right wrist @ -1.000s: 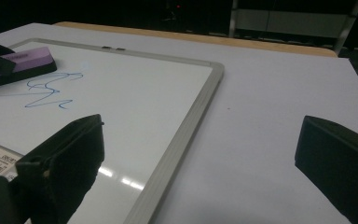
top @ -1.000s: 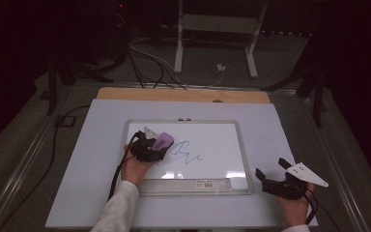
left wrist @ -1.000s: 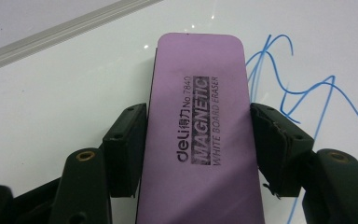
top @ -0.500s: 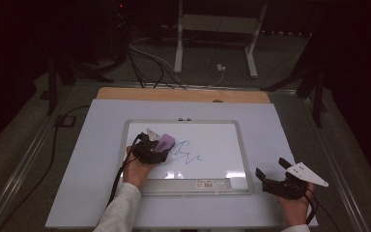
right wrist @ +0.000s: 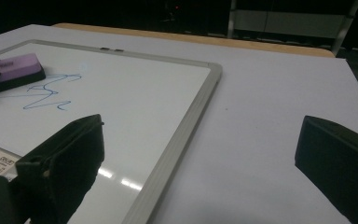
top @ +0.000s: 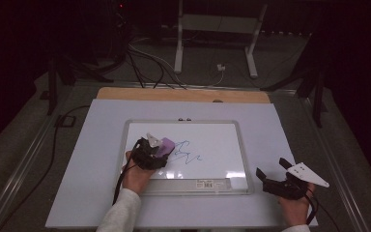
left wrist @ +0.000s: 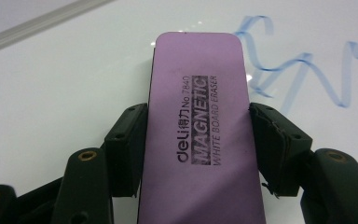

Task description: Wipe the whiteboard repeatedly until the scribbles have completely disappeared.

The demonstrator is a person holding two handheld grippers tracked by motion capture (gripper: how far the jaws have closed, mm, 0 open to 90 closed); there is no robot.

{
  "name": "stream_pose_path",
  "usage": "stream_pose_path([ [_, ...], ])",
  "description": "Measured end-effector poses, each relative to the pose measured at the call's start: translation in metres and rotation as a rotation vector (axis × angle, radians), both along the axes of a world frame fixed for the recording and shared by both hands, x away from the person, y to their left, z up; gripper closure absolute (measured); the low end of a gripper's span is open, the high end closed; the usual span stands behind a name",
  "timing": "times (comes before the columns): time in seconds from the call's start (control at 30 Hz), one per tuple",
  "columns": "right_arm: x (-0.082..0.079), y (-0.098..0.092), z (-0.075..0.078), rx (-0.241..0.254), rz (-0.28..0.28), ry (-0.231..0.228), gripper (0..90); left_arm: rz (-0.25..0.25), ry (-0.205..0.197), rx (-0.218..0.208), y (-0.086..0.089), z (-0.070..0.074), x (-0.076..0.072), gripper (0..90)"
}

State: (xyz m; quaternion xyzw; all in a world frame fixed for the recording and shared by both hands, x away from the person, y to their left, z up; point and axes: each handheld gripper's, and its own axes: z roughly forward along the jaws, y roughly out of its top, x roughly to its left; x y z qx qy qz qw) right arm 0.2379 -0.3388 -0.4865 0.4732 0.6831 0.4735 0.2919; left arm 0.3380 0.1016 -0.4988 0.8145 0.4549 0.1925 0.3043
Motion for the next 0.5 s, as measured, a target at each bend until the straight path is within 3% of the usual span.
stream_pose_path([
  [0.13, 0.0, -0.001, 0.0, 0.001, -0.002, 0.002, 2.0, 0.076, 0.007, -0.022, 0.014, -0.001, 0.007, 41.8],
  [0.23, 0.0, -0.001, 0.0, 0.001, -0.002, 0.001, 2.0, 0.085, 0.01, -0.015, 0.015, 0.0, 0.007, 41.8],
  [0.5, 0.0, 0.0, 0.0, 0.0, 0.001, 0.003, 2.0, 0.005, 0.018, -0.017, -0.004, 0.001, -0.008, 41.8],
])
